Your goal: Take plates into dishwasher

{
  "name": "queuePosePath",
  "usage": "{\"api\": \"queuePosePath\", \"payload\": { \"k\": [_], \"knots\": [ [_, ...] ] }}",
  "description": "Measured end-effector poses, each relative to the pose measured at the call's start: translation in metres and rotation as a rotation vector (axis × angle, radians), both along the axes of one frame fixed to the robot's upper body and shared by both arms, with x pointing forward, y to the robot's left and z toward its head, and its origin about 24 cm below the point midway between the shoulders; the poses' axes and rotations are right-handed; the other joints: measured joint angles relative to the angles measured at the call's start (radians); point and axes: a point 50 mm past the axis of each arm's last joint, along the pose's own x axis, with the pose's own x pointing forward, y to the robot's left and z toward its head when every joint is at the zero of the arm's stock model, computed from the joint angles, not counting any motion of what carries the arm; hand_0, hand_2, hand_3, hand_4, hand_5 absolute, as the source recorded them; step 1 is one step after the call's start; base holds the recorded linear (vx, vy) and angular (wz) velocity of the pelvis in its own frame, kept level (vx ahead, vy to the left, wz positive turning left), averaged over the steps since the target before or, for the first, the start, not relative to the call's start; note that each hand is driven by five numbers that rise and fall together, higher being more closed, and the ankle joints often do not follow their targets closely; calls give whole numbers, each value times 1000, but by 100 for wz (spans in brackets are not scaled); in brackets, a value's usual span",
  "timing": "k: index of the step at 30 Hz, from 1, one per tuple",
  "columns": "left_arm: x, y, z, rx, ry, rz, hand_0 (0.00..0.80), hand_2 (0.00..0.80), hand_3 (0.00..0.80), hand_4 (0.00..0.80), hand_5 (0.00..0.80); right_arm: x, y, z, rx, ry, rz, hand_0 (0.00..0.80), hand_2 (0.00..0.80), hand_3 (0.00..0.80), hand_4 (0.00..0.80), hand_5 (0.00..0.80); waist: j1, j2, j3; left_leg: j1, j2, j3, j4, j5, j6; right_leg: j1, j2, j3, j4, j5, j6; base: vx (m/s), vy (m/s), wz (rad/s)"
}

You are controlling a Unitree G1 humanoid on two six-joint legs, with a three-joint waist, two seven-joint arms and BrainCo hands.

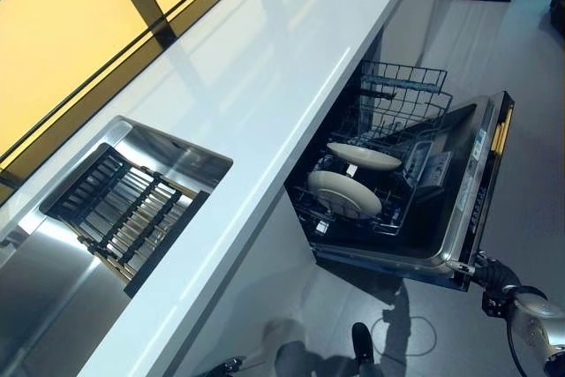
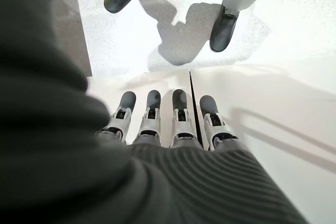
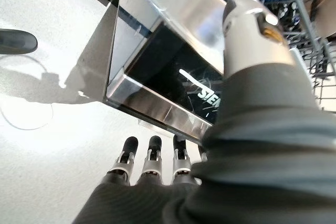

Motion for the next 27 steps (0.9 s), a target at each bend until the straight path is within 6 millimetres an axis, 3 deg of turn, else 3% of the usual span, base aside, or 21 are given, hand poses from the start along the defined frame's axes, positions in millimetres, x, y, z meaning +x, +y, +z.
{"api": "queuePosePath", "payload": {
  "k": [6, 12, 16, 27],
  "knots": [
    [-6, 8, -3, 11, 28, 41, 0, 0, 0, 0, 0, 7, 21, 0, 2, 0, 92, 0, 0, 0, 0, 0, 6, -38, -23, 12, 6, -16, 1, 6, -6, 20, 3, -15, 0, 0, -8, 60, -11, 7],
    [-20, 11, -10, 30, 68, 36, 0, 0, 0, 0, 0, 11, 38, 0, -8, -2, 197, 0, 0, 0, 0, 0, 43, -66, -92, 13, 12, -21, 1, 7, -8, 23, 8, -19, 0, -2, -9, 47, -32, 0],
    [-25, 14, -12, 47, 84, 29, 0, 0, 0, 0, 0, 15, 50, 2, 3, -22, 253, 0, 0, 0, 0, 0, 60, -90, -114, 14, 18, -46, 1, 13, -7, 39, 9, -44, 0, -6, -15, 34, -36, 17],
    [-34, 21, -15, 64, 106, 37, 0, 0, 0, 0, 0, 36, 87, 27, 48, -169, 433, 0, 0, 0, 0, 0, 154, -123, -141, 14, 27, -79, 3, 18, -8, 65, 20, -81, 0, -16, -28, 22, -22, 11]
  ]
}}
